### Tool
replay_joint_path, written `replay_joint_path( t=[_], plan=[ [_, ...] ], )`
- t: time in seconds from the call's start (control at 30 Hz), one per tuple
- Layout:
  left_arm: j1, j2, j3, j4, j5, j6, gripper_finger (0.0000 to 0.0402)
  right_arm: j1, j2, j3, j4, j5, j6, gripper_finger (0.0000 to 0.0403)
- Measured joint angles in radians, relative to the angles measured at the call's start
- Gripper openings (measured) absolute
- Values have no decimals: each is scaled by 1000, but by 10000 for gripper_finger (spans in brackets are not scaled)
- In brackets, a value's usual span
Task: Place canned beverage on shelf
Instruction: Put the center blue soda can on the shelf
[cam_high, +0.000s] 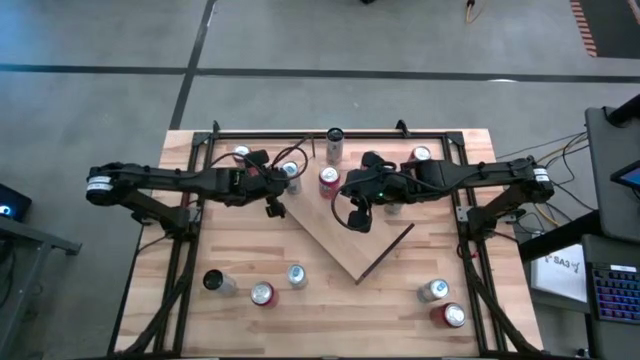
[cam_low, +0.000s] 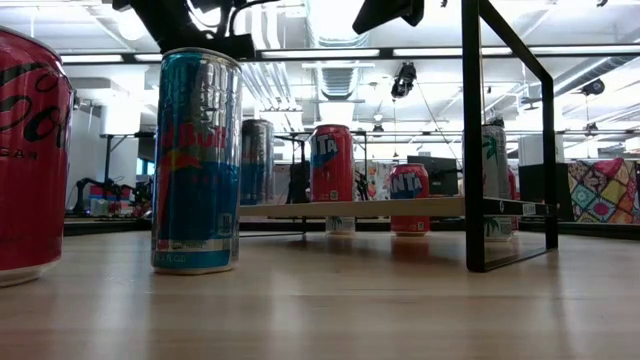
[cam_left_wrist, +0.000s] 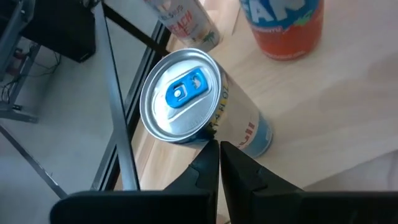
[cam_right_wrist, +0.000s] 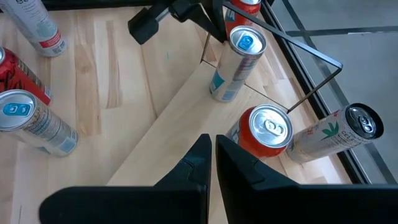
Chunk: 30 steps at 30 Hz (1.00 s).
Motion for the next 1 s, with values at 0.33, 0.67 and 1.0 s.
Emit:
replay_joint_path(
  t=[0.33, 0.67, 1.0],
  plan=[
    [1, 13, 0, 40, 0, 15, 0, 0, 0, 0, 0, 0, 0, 13],
    [1, 13, 0, 4, 42, 16, 0, 0, 0, -1, 0, 0, -2, 13],
    [23, 13, 0, 74, 42, 15, 0, 0, 0, -1, 0, 0, -10, 13]
  ],
)
